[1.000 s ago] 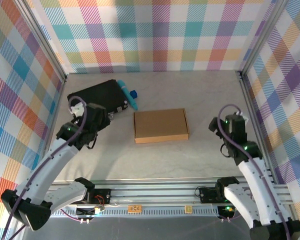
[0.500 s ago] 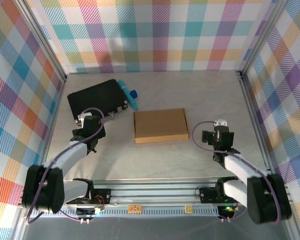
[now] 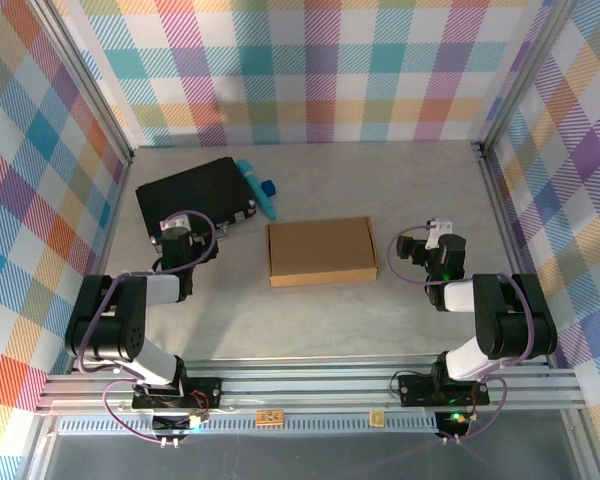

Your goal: Fold the paper box

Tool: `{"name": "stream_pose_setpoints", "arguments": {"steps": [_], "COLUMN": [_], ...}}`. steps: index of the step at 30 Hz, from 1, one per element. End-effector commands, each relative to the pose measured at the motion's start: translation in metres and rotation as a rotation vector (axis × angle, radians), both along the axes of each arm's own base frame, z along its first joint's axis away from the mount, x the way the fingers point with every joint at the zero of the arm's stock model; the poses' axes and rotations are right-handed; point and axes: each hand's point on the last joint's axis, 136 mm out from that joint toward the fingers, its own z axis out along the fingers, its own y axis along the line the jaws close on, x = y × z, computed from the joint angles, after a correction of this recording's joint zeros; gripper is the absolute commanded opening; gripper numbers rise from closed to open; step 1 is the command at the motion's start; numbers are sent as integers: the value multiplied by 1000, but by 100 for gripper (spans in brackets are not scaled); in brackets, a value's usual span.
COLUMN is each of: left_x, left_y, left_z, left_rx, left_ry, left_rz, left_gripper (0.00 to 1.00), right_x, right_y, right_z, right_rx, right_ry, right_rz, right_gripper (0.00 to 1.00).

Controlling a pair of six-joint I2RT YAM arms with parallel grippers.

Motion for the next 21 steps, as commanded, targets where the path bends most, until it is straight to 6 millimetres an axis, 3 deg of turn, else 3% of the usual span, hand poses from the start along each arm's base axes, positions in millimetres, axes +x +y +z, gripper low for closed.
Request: {"name": "stream_pose_setpoints", "arguments": {"steps": [1, 5, 21], "left_x": [0, 8, 8], "left_y": [-3, -6, -7], "left_z": [22, 20, 19], "left_rx": [9, 31, 32], "left_ry": [-176, -138, -137], "left_rz": [-10, -17, -18], "left_gripper": [100, 100, 100], "right_x": [8, 15, 15], "right_y": [7, 7, 8], "right_z": [18, 15, 14], "right_rx": [5, -11, -14], "right_ry": [-71, -29, -28], "right_rz": [40, 27, 29], "right_gripper": [99, 99, 99]}}
